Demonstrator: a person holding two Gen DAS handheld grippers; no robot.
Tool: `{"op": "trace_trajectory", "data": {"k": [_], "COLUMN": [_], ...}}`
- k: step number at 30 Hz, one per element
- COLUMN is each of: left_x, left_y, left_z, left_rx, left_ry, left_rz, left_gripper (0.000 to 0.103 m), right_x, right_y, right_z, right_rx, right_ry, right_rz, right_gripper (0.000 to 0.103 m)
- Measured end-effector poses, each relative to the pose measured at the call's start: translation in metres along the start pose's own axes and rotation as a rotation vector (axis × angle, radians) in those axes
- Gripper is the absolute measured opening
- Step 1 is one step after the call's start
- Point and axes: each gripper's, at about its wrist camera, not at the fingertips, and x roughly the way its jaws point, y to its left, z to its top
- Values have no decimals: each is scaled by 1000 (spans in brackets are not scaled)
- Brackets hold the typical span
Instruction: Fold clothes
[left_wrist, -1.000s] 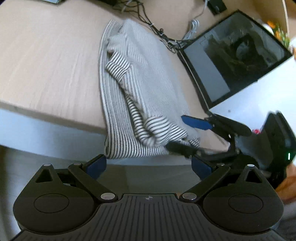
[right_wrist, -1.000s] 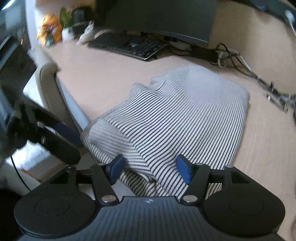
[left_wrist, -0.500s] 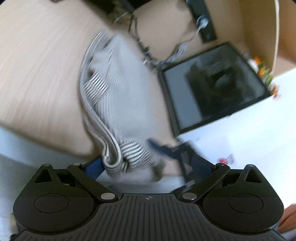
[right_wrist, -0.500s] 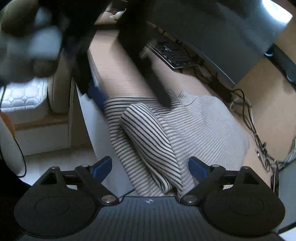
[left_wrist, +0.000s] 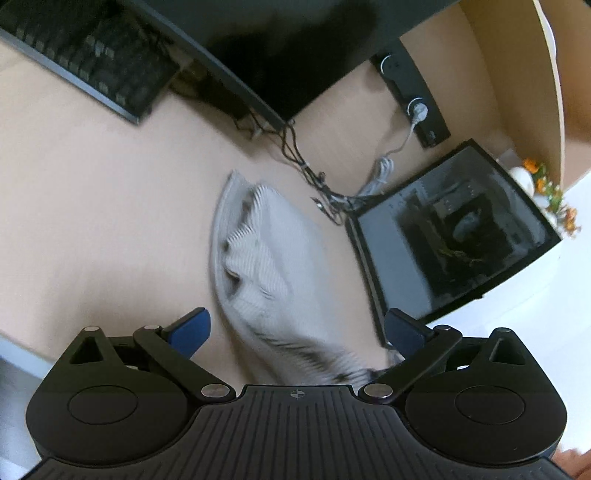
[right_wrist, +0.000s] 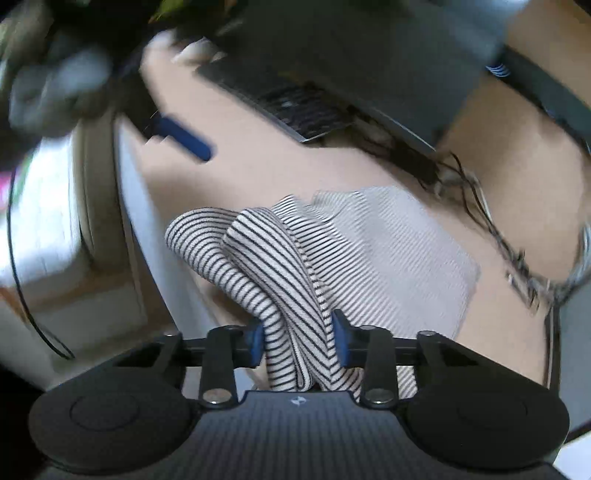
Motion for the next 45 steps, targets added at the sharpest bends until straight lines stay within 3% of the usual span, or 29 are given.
{"op": "trace_trajectory", "data": {"k": [4,12,14,17,19,22,26,28,29,34,37,42,45], "left_x": [12,90,115,146,162,168,155,139,129,80,66,95,128], "left_y": [-5,-32,-40,-44,-36,-21,-10,-3,0,-1,-20,-52,-61], "left_z": [11,34,38,42,42,40,43,44,45,42,41,40,38], "left_rx": [72,197,250,327,323,306,252,209,184,129,151,197,227], "left_ry": [18,62,101,164,222,264,235,183,155,38,1,51,116], "left_rz": [43,66,57,71,65,42,23,52,66,117,83,-26,-17], "left_gripper": [103,102,98,82,73,71,70,71,71,82,84,85,83], "right_x": [-19,-51,-52,-57,-55,-41,4,35,51,115,130,136,128], "right_y": [-27,-59,-62,-64,-71,-86,-98,-105,-107,-115,-119,-131,-140], "right_z": [7,4,8,20,35,59,86,95,100,102,98,95,94], "right_rx": [33,-213,-253,-365,-430,-505,-581,-586,-582,-540,-483,-344,-251], "right_ry": [17,83,102,104,94,73,45,32,30,43,15,-21,-62], "right_rz": [17,19,31,22,13,8,61,77,85,138,150,167,154], "right_gripper": [27,27,26,26,26,26,26,22,13,13,13,15,16]}}
